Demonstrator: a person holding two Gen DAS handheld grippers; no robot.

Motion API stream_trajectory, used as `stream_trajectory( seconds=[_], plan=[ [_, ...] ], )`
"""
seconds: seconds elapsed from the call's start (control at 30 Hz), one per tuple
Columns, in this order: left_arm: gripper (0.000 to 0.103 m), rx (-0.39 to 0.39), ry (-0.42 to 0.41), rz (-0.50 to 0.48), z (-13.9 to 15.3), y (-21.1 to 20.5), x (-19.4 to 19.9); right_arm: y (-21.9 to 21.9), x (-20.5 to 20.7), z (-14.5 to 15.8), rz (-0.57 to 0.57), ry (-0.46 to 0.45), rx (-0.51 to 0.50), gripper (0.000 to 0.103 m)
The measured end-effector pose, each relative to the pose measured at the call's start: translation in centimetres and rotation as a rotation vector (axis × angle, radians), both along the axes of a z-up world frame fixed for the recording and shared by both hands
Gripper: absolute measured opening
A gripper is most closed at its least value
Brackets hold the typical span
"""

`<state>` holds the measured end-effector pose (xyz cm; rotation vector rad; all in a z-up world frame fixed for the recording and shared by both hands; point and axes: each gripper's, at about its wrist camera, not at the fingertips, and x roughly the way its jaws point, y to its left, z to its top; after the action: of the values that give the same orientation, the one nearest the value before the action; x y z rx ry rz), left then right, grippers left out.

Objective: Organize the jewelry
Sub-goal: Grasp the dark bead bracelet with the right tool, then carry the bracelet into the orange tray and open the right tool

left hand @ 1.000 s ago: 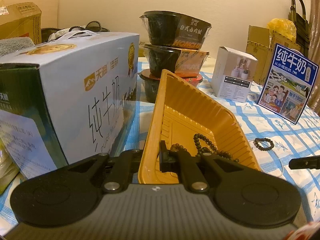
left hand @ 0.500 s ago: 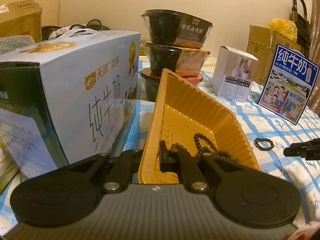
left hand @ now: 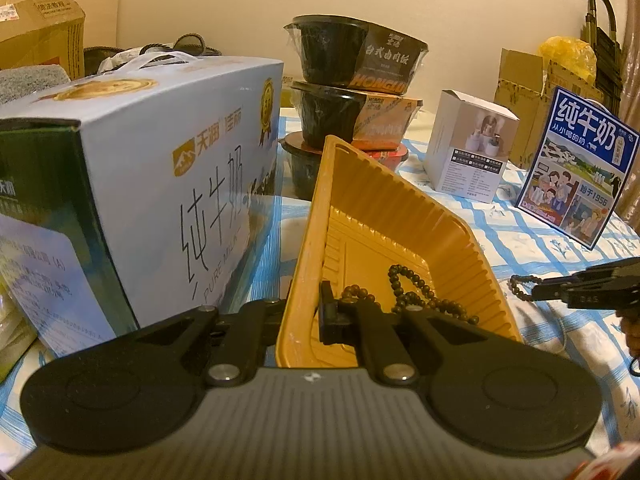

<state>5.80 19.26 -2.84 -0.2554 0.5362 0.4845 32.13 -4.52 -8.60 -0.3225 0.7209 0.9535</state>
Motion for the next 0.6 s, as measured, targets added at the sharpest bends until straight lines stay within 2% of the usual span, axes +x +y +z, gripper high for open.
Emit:
stream_trajectory(
  seconds=[0.3, 0.33, 0.37, 0.43, 0.6],
  plan=[
    [0.006, -0.004, 0.004, 0.000, 0.0, 0.1, 0.0, 2.3, 1.2, -1.9, 0.003, -0.012, -0.052, 0.021],
    [0.006, -0.004, 0.004, 0.000, 0.0, 0.1, 0.1, 2.4, 1.3, -2.0, 0.001, -0.010, -0.048, 0.020],
    [0.006, -0.004, 0.004, 0.000, 0.0, 0.2, 0.1, 2.5, 1.3, -2.0, 0.003, -0.005, -0.043, 0.013],
    [0.006, -0.005, 0.004, 0.000, 0.0, 0.2, 0.1, 2.7, 1.3, -1.9, 0.006, -0.010, -0.049, 0.007],
    [0.006, -0.004, 0.002, 0.000, 0.0, 0.1, 0.1, 2.5, 0.9, -1.3, 0.009, -0.019, -0.042, 0.007]
  ],
)
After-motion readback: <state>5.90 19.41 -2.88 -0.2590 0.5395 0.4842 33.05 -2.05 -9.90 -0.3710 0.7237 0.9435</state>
